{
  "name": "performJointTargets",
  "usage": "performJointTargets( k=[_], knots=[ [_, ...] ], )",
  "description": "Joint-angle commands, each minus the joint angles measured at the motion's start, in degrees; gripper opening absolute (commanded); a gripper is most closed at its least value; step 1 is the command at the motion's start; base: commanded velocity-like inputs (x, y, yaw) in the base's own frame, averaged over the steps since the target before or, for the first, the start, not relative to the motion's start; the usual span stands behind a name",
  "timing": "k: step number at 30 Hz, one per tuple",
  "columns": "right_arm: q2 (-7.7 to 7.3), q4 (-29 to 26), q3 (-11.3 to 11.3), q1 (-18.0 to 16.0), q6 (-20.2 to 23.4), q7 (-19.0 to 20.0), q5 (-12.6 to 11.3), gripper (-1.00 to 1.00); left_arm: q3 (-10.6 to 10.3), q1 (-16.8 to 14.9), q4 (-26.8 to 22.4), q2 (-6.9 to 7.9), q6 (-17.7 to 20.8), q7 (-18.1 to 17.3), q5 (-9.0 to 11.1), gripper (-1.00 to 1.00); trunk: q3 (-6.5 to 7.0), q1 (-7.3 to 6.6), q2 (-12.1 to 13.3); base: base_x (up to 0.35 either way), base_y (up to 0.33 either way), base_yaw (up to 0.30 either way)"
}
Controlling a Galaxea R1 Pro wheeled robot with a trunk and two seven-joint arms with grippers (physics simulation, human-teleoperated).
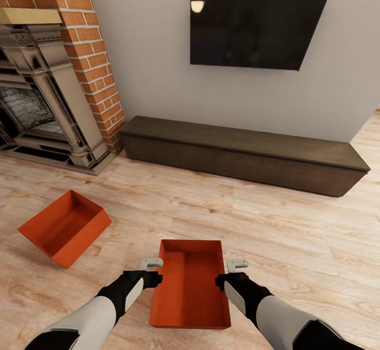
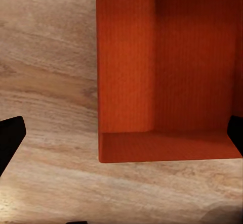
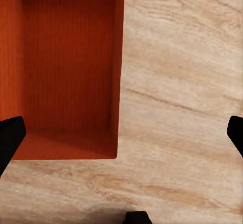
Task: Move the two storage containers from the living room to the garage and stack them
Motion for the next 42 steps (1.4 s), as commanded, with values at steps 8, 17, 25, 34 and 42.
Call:
performJointTargets(
  k=[8, 17, 25, 34, 42],
  knots=[
    [-0.06, -0.1, 0.5, 0.0, 0.3, -0.4, -0.4, 1.0, 0.0, 0.0, -0.1, -0.07, 0.4, 0.1, 0.1, 1.0, -0.4, 0.44, -0.8, 0.0, 0.0, 0.0],
    [-0.11, -0.1, 0.5, 0.0, 0.3, -0.4, -0.4, 1.0, 0.1, 0.0, -0.2, -0.05, 0.6, 0.1, 0.1, 1.0, -1.48, 1.75, -3.2, 0.0, 0.0, 0.0],
    [-0.16, -0.2, 0.5, 0.0, 0.3, -0.4, -0.4, 1.0, 0.0, 0.0, -0.2, -0.07, 0.6, 0.1, 0.1, 1.0, -2.2, 2.63, -4.8, 0.0, 0.0, 0.0],
    [-0.08, -0.2, 0.5, 0.0, 0.3, -0.4, -0.4, 1.0, 0.0, 0.0, -0.2, -0.06, 0.7, 0.0, 0.1, 1.0, -3.81, 4.61, -8.4, 0.0, 0.0, 0.0],
    [0.05, -0.2, 0.5, 0.0, 0.3, -0.4, -0.3, 1.0, 0.1, 0.0, -0.2, 0.03, 0.5, 0.0, 0.1, 1.0, -5.25, 6.37, -11.7, 0.0, 0.0, 0.0]
  ],
)
